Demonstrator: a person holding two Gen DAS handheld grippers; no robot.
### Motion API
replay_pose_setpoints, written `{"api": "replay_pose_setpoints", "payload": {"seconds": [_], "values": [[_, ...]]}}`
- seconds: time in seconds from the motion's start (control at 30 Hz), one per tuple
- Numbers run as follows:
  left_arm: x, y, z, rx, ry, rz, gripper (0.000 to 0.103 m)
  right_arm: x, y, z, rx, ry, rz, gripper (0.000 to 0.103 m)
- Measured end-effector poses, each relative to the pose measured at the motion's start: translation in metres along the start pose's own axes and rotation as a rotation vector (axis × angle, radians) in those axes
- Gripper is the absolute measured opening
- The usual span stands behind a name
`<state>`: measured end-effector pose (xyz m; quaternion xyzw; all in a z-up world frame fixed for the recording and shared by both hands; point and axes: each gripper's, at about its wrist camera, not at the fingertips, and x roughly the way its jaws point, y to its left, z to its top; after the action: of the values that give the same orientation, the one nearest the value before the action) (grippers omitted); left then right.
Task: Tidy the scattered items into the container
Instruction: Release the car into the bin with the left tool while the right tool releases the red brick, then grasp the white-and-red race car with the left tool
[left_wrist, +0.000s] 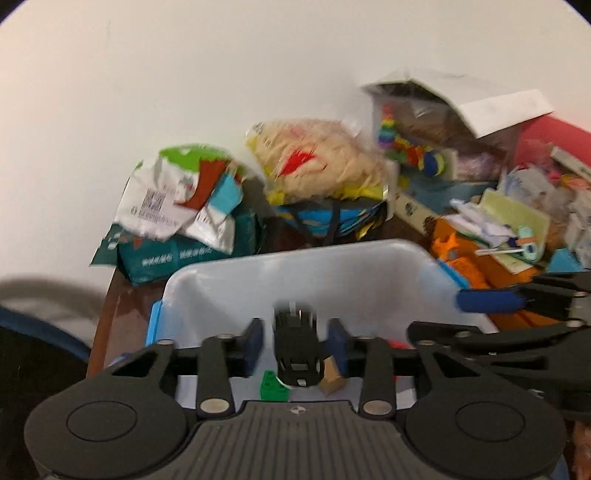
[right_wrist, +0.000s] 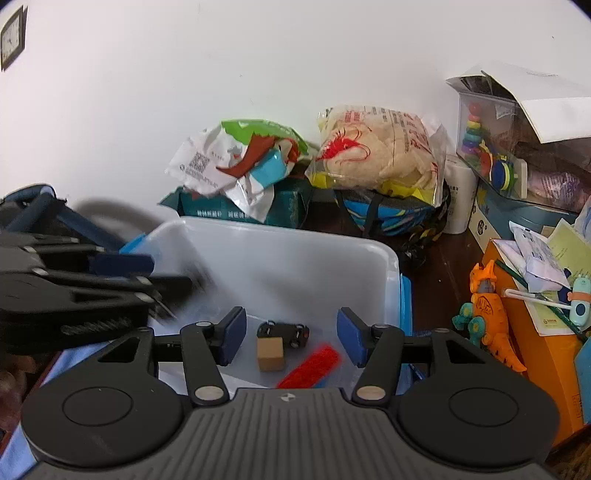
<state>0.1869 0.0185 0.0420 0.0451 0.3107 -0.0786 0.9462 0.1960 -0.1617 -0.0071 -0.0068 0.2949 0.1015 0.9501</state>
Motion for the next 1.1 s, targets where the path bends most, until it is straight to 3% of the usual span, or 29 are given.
{"api": "replay_pose_setpoints", "payload": {"seconds": [0.03,0.1,0.23,0.37,0.5,0.7,0.83,0.93,1.1], "values": [[-0.002,0.000,-0.004,0.001,-0.004,0.007,0.065,-0.005,0.000,-0.002,-0.003,-0.015,-0.001,0.060],[-0.008,0.002,-0.012,0.005,-0.020,-0.010,0.066,-0.012,0.001,-0.005,-0.006,-0.033,-0.004,0.065],[-0.027,0.006,-0.022,-0.028,-0.029,-0.011,0.067,-0.036,0.000,-0.014,-0.009,-0.094,0.000,0.084],[-0.056,0.001,-0.043,-0.068,-0.046,0.003,0.074,-0.064,-0.004,-0.029,-0.024,-0.146,0.018,0.093],[-0.076,-0.014,-0.078,-0.118,-0.003,0.011,0.075,-0.078,-0.008,-0.057,-0.040,-0.143,0.041,0.094],[-0.080,-0.046,-0.132,-0.143,0.124,-0.066,0.075,-0.064,-0.019,-0.105,-0.059,0.013,0.048,0.093],[-0.075,-0.061,-0.152,-0.178,0.197,-0.085,0.075,-0.054,-0.029,-0.126,-0.067,0.065,0.062,0.090],[-0.069,-0.067,-0.157,-0.215,0.200,-0.075,0.075,-0.043,-0.035,-0.134,-0.064,0.097,0.069,0.088],[-0.040,-0.071,-0.158,-0.317,0.220,0.023,0.075,-0.033,-0.041,-0.140,-0.088,0.117,0.066,0.088]]}}
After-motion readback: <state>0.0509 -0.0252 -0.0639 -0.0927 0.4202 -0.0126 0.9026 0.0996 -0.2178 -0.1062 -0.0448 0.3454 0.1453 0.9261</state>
